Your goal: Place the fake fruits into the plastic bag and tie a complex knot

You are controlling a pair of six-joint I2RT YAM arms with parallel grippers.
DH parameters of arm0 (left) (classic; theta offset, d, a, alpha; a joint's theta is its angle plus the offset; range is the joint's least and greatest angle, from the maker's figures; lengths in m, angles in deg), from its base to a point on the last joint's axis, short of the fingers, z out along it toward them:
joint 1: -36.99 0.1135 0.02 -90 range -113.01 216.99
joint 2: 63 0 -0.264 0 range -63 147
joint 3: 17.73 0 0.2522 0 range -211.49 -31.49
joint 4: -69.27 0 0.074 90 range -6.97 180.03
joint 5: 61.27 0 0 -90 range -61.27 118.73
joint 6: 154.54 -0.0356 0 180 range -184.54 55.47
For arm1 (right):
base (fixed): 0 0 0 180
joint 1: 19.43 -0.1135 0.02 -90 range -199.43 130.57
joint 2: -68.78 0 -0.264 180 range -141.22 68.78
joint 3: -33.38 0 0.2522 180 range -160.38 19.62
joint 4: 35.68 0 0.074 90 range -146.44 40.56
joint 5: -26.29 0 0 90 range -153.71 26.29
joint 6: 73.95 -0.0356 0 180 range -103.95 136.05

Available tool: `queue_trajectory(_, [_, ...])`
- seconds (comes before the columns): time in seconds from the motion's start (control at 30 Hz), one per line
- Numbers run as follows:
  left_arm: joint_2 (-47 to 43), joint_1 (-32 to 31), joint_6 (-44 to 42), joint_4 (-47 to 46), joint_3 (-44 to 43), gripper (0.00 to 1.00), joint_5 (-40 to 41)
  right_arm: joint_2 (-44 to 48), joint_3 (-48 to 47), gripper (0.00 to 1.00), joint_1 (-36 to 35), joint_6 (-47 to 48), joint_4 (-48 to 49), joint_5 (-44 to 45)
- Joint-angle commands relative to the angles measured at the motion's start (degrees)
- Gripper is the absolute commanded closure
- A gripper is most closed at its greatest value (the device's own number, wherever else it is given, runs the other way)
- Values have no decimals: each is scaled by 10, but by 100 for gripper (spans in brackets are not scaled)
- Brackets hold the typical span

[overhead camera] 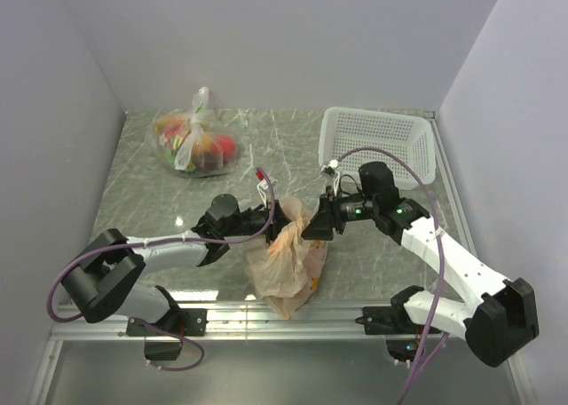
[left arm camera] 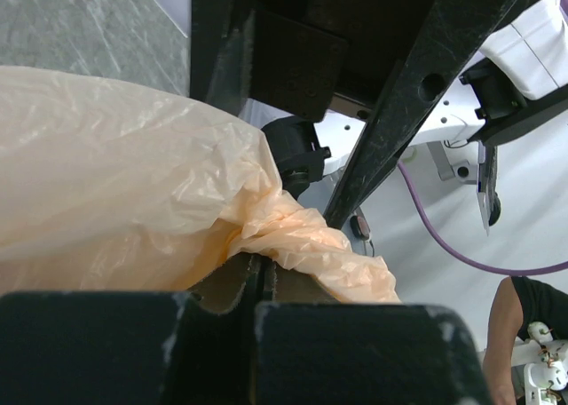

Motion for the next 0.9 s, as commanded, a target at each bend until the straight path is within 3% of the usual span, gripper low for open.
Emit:
queue_trajectory(0.0, [7, -12, 4, -63, -21, 100, -29, -17, -10, 37, -15, -39, 82, 10])
queue_trajectory(0.33, [29, -23, 1, -100, -28, 100, -10, -37, 13, 31, -32, -149, 235, -16])
queue_trajectory(0.5, [20, -6, 26, -101, -27, 100, 14, -12, 56, 30, -33, -170, 239, -13])
queue_trajectory(0.6, [9, -5, 32, -102, -27, 100, 3, 3, 78, 30, -31, -168, 239, -7])
queue_trajectory(0.87, [12, -33, 6, -124, -28, 100, -30, -27, 77, 25, -32, -242, 364, 16])
